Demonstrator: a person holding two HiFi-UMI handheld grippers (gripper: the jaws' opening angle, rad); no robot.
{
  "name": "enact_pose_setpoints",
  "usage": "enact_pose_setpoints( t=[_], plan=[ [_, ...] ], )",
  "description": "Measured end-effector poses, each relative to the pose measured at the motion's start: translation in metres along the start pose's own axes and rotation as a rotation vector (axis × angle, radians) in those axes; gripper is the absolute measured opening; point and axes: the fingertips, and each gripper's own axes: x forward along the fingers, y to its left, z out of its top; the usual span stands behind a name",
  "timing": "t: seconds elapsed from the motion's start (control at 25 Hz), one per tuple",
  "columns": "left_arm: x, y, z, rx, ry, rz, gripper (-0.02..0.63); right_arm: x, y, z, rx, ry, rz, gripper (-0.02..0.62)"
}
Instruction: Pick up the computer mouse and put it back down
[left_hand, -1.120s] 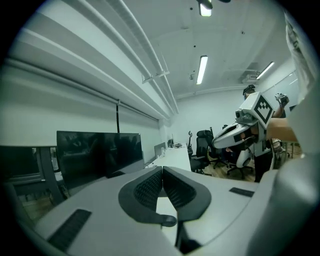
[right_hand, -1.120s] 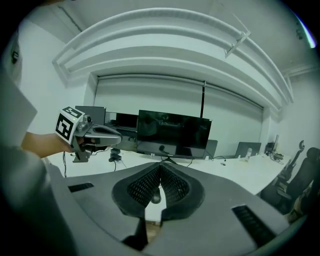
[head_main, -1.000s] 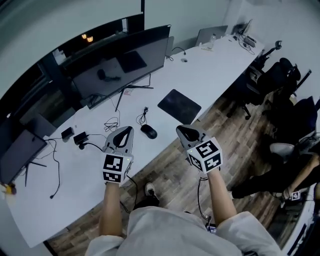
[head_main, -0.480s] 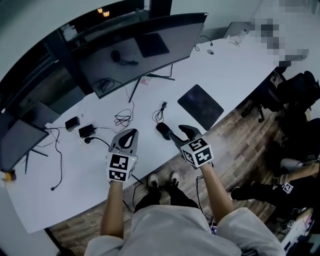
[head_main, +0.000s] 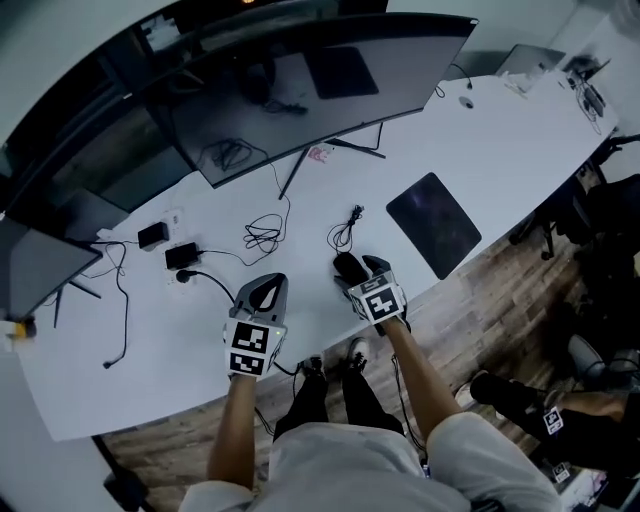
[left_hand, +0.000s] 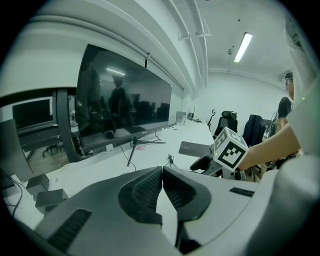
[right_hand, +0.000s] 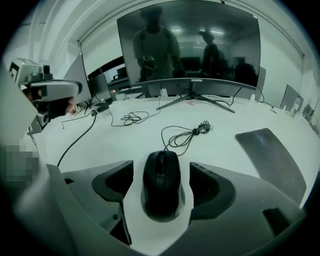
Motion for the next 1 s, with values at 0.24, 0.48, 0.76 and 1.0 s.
enact_pose_setpoints(
  t=[0.24,0.48,0.76,1.0],
  plan=[
    [0.008,0.000,0.011,0.036,-0.010,0.001,0.020,0.017,-0.011,-0.016,-0.005,-0.014,-0.038,0.295],
    [0.019,-0.003,0.027,0.051,-0.020,-0.030,0.020,0.006,-0.015,-0.010,0.023,0.031,-0.029,0.288],
    [0.024,-0.019,0.075,0.114,-0.106,-0.082,0.020,-0.064,-0.031,0.034,0.006,-0.083,-0.063,0.285],
    [0.025,-0.037,0.118,0.141,-0.192,-0.137,0.020,-0.143,-0.053,0.063,0.014,-0.188,-0.161,0.285]
  ],
)
